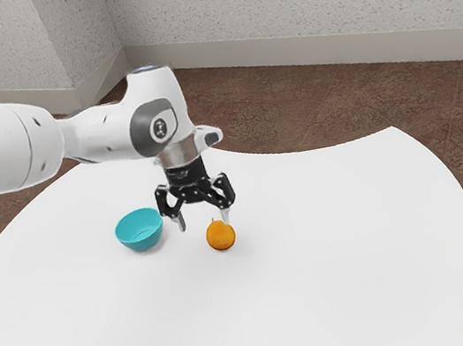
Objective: Place the pear in the bowl.
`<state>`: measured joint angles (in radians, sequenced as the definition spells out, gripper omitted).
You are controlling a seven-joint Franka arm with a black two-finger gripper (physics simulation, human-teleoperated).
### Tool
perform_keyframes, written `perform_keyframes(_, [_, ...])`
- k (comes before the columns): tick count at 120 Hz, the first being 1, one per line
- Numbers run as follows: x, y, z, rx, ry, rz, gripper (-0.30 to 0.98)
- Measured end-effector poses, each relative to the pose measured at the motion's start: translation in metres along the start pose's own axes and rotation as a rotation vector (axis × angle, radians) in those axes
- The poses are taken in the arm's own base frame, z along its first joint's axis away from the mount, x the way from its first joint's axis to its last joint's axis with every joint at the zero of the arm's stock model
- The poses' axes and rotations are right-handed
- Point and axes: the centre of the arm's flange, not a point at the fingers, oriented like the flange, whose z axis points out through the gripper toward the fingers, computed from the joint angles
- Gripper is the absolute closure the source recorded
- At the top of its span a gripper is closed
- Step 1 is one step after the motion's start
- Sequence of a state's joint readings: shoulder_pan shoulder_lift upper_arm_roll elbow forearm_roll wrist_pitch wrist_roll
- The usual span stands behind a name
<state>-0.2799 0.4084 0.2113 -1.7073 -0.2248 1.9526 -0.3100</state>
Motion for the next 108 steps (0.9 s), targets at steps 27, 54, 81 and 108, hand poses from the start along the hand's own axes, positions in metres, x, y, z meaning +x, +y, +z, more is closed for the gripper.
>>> perform_keyframes(27, [0.012, -0.010, 0.044, 0.019, -0.065, -0.188, 0.00])
perform_keyframes(54, [0.024, -0.006, 0.032, 0.007, -0.035, -0.281, 0.00])
perform_keyframes(81, [0.045, -0.006, 0.044, 0.000, -0.032, -0.362, 0.00])
perform_keyframes(108, [0.068, -0.011, 0.051, 0.019, -0.023, -0.417, 0.00])
